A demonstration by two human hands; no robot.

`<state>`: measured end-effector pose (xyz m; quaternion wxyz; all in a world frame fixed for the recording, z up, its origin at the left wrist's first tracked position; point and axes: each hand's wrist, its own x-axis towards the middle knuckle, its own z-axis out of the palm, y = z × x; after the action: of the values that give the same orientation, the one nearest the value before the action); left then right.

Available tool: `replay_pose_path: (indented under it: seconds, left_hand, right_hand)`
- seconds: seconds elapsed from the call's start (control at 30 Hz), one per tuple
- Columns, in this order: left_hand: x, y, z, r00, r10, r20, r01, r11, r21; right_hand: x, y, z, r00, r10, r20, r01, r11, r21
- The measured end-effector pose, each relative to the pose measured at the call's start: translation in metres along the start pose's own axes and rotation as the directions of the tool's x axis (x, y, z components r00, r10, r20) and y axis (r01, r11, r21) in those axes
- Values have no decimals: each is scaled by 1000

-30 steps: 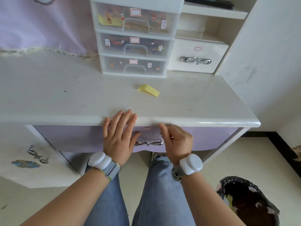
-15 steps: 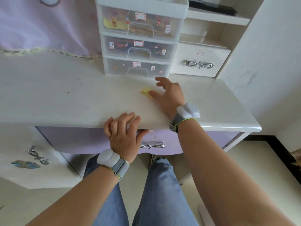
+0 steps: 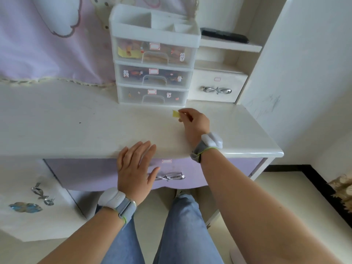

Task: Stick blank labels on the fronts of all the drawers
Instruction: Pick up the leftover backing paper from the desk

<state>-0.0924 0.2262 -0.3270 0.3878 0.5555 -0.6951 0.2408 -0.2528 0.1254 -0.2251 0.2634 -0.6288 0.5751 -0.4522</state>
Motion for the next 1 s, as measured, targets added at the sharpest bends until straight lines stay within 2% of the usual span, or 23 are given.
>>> replay_pose_path:
  seconds: [0.1,0.17,0.27,0.33,0.43,0.53,0.57,0.6,0.67,0.77,0.83,0.93,1.0]
  left_hand:
    - [18,23,-6,981,-192,12,192,978,-77]
    - [42,48,-5,978,-207,-4,203,962,-181]
    - [78,102,3,1000,-27,12,29,943,-331]
    - [98,155,18,992,109,59,-71,893,-443]
    - [109,218,38,953,261,154,-150,848,-509]
    - [102,287,68,890,355,284,-206,872,-445]
    - [96,308,78,870,337,360,-175,893,-415]
    - [93,311,83,858,288,425,-134,925,-356]
    - [80,321,101,860,247,447,-164,962,-217]
    - [64,313,127,896,316,311,-325,945,-24]
    - [60,309,141,911,352,215,-368,929,43]
    - [59,313,154,936,337,105,-346,934,90]
    - [59,315,157,947,319,44,-322,943,87]
  right_hand:
    - [-6,9,-31,974,98,-203,-71,988,139]
    - [-12,23,-67,933,111,-343,-59,986,158]
    - [-26,52,-128,821,164,-547,-63,978,199]
    - [-42,77,-177,691,253,-678,-154,967,203]
    - [-66,112,-217,554,348,-757,-269,935,233]
    - [-101,164,-254,432,419,-799,-407,881,242]
    - [-116,185,-265,409,443,-798,-462,854,238]
    - [-125,197,-265,418,464,-781,-488,840,238]
    - [-145,227,-269,395,534,-748,-581,775,247]
    - [-168,279,-261,335,664,-669,-708,646,287]
    - [-183,318,-250,315,762,-565,-801,533,273]
    - [-196,372,-237,239,905,-352,-874,359,328]
    - [-194,393,-235,216,949,-228,-904,283,321]
